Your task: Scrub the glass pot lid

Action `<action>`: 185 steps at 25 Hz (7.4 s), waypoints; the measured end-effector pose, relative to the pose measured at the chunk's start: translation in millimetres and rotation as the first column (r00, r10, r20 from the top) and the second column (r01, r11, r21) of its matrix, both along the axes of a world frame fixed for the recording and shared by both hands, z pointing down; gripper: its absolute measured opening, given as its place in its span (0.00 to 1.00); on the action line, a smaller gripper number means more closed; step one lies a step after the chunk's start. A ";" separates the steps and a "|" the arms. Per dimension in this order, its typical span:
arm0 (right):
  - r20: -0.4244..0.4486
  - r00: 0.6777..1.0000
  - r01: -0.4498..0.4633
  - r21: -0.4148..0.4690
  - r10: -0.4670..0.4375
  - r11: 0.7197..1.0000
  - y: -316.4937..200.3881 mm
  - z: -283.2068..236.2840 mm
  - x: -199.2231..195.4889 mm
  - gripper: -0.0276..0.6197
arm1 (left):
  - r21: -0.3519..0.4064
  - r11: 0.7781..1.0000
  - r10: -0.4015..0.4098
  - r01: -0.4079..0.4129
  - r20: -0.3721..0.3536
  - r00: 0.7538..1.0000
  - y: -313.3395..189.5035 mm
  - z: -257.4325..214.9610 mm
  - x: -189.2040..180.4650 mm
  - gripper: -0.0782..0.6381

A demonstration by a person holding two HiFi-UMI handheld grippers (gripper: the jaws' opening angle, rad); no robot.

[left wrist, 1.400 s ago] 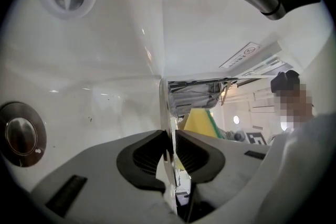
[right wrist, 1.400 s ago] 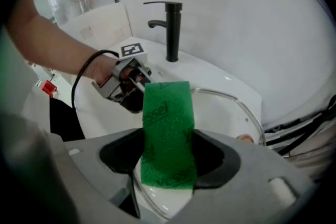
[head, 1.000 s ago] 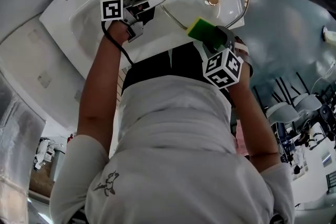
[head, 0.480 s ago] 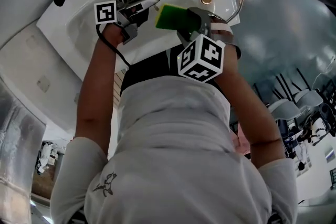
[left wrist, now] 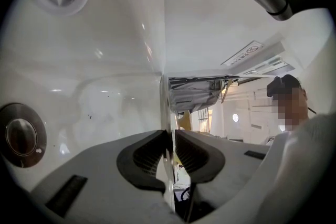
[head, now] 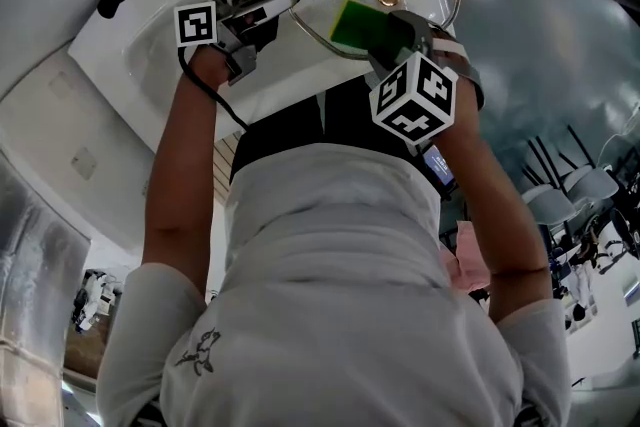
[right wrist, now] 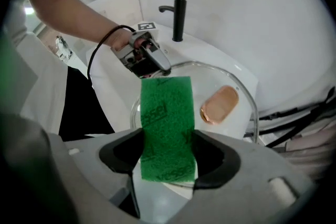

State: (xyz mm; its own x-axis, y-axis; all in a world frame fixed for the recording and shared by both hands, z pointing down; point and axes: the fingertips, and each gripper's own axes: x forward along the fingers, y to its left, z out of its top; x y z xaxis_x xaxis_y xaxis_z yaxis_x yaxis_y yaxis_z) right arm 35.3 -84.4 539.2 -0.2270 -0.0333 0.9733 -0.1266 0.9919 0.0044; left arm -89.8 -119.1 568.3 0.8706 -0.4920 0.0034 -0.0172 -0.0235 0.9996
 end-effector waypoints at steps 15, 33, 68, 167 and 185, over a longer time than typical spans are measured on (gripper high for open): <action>-0.130 0.928 -0.358 -0.055 0.348 0.932 -68.8 16.2 155.3 0.49 | 0.006 1.000 0.026 -0.026 0.009 1.000 0.6 -2.3 3.2 0.21; 0.074 0.981 -0.179 0.018 0.178 0.984 -158.1 -12.4 0.1 0.49 | 0.005 1.000 0.015 -0.015 0.016 1.000 -0.1 -2.4 2.7 0.21; 0.225 0.902 -0.390 0.059 0.369 0.919 -142.3 -40.1 90.1 0.49 | 0.020 0.993 -0.121 0.119 0.183 0.976 1.7 7.0 -14.5 0.41; 0.856 0.517 -0.340 0.208 -0.003 0.917 330.3 -371.6 115.8 0.49 | 0.874 0.482 -0.647 -0.054 0.397 0.651 423.4 -456.8 124.0 0.11; 0.882 0.471 -0.309 0.159 0.005 0.938 417.6 -367.4 278.6 0.49 | 0.846 0.532 -0.683 -0.030 0.450 0.575 507.4 -441.4 274.2 0.11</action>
